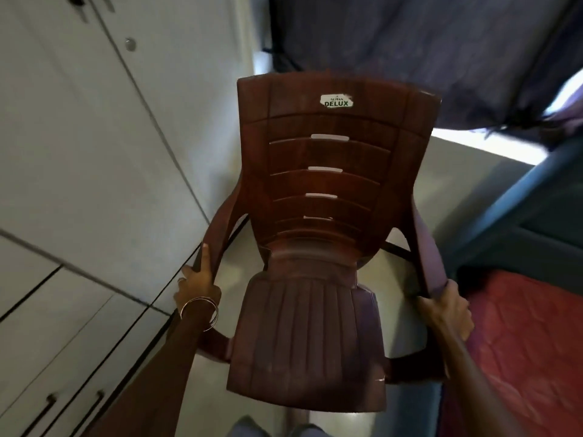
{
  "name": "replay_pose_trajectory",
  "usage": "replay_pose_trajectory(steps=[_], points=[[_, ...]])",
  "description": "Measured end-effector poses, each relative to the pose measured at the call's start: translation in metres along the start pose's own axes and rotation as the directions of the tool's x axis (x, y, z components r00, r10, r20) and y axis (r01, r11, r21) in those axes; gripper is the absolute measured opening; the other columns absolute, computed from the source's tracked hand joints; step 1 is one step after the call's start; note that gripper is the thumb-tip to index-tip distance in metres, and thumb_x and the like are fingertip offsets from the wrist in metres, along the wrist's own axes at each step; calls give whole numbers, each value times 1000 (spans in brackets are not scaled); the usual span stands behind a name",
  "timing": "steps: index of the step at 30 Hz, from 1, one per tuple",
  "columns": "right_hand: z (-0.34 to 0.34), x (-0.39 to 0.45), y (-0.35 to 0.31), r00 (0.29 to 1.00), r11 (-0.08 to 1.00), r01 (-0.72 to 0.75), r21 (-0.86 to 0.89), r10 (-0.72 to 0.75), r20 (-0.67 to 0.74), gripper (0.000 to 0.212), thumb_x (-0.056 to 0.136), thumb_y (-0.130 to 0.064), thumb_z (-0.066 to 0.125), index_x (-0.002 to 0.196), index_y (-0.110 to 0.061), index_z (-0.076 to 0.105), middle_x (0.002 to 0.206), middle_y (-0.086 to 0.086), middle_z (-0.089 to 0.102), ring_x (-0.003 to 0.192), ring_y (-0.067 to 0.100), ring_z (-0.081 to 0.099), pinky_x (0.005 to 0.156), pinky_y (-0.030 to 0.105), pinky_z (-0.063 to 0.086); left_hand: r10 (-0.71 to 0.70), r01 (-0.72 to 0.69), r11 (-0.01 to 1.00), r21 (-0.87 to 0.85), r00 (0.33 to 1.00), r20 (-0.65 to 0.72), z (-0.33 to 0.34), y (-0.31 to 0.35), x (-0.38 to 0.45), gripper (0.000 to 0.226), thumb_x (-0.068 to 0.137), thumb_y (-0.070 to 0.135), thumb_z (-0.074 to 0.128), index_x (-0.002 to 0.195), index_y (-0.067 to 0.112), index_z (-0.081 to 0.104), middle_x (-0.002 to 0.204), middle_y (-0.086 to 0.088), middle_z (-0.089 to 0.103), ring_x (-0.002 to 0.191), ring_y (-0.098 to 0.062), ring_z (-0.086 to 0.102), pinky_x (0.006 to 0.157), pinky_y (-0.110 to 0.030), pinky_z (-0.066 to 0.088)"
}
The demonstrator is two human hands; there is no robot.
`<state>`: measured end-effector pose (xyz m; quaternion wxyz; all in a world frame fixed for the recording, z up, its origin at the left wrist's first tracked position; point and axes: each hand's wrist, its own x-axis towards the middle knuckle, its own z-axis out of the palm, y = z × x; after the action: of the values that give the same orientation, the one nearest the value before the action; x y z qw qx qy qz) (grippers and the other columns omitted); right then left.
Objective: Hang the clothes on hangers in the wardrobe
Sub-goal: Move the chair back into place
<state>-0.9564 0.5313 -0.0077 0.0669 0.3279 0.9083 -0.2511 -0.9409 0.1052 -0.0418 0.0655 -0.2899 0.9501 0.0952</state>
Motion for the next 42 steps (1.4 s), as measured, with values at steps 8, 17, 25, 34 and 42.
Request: replay_pose_trajectory(steps=[8, 17, 25, 34, 42], points=[[-3, 72, -6, 981, 982, -180, 65, 184, -61, 62, 76, -37, 73, 124, -8, 45, 117, 29, 58, 105, 48, 57, 85, 50, 47, 196, -199, 978, 62, 979, 56, 9, 109, 94, 108, 79, 21, 67, 146, 39, -16, 122, -21, 38, 100, -38, 54, 81, -50, 52], [37, 176, -29, 944, 947, -315, 69, 320, -75, 63, 78, -30, 75, 127, -8, 43, 117, 27, 59, 106, 47, 57, 85, 50, 47, 312, -329, 935, 132, 941, 134, 50, 212, 205, 101, 83, 20, 62, 149, 33, -13, 115, -18, 40, 91, -30, 56, 76, -39, 50], [66, 243, -53, 921, 925, -372, 72, 378, -95, 70, 78, -29, 75, 136, -11, 39, 119, 25, 59, 108, 47, 56, 88, 51, 45, 333, -355, 918, 176, 932, 144, 86, 268, 272, 103, 80, 18, 65, 150, 33, -10, 105, -20, 43, 81, -32, 56, 68, -41, 53], [84, 274, -54, 919, 926, -374, 54, 378, -110, 71, 79, -25, 77, 136, -7, 39, 117, 25, 59, 103, 44, 60, 84, 50, 51, 341, -367, 914, 171, 926, 164, 109, 294, 299, 102, 82, 21, 65, 149, 34, -10, 116, -24, 42, 88, -34, 56, 74, -44, 53], [97, 287, -47, 920, 926, -374, 45, 377, -109, 71, 78, -24, 78, 135, -7, 38, 117, 25, 59, 104, 45, 59, 84, 51, 52, 332, -358, 921, 156, 928, 170, 123, 294, 301, 103, 81, 20, 66, 149, 34, -11, 119, -26, 41, 90, -37, 56, 74, -46, 52]])
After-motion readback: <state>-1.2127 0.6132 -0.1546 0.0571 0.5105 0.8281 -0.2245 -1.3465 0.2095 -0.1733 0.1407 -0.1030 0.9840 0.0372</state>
